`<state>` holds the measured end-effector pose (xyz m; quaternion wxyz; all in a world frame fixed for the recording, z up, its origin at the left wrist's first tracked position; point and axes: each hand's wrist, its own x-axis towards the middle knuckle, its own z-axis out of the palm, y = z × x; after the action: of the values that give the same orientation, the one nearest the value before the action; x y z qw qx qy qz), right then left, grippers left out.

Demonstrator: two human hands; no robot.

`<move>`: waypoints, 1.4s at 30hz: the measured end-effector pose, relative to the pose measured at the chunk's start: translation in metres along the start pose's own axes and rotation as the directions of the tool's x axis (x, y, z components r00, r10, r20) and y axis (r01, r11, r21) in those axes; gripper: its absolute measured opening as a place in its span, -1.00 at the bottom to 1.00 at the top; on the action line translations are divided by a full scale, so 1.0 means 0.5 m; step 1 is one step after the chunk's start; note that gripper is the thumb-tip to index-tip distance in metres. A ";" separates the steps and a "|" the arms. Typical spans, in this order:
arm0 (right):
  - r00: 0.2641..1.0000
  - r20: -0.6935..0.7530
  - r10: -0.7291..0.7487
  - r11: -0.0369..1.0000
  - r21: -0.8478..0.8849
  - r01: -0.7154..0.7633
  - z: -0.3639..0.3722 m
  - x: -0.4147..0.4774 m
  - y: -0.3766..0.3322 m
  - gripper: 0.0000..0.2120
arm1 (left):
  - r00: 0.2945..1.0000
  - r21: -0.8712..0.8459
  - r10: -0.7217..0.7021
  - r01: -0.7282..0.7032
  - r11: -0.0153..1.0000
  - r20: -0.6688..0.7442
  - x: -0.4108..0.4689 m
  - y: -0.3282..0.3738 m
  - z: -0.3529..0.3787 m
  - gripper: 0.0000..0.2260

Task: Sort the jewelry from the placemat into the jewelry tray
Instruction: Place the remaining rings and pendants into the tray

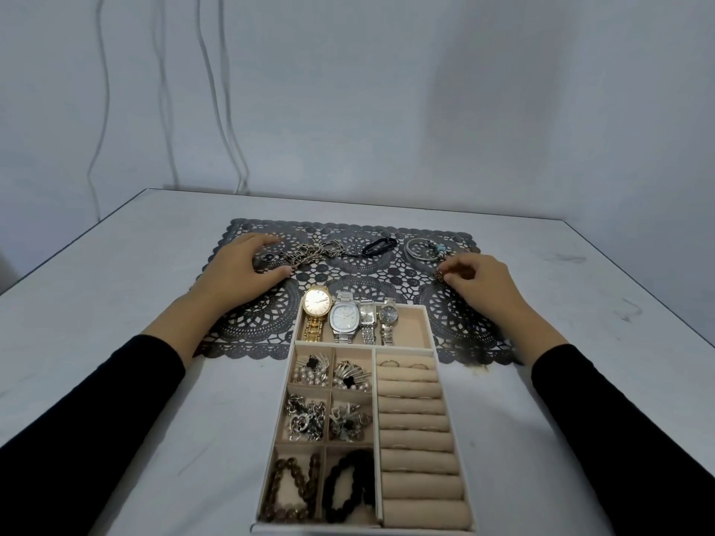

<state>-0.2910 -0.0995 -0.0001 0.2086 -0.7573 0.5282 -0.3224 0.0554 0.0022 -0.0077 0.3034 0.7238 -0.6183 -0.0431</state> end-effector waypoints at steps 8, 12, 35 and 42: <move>0.999 -0.030 -0.015 0.999 -0.047 0.013 0.010 -0.003 -0.003 -0.89 | 0.999 0.039 -0.046 0.045 0.998 0.021 -0.028 -0.004 -0.011 -0.46; 0.998 -0.043 -0.046 0.999 -0.030 0.045 0.010 -0.008 -0.011 -0.89 | 0.998 0.044 -0.055 0.054 0.998 0.030 -0.028 -0.006 -0.010 -0.51; 0.990 -0.107 -0.089 0.901 0.416 0.126 -0.049 -0.045 -0.191 -0.95 | 0.996 0.054 -0.084 0.083 0.995 0.027 -0.097 0.016 -0.017 -0.52; 0.973 -0.124 -0.195 0.801 0.553 0.231 -0.091 -0.083 -0.288 -0.90 | 0.998 0.004 -0.063 0.063 0.998 -0.004 -0.140 0.044 -0.030 -0.56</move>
<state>-0.2372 -0.0085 0.1156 0.3691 -0.7061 0.3272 -0.5081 0.0265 0.0715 -0.0067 0.3015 0.7437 -0.5946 -0.0497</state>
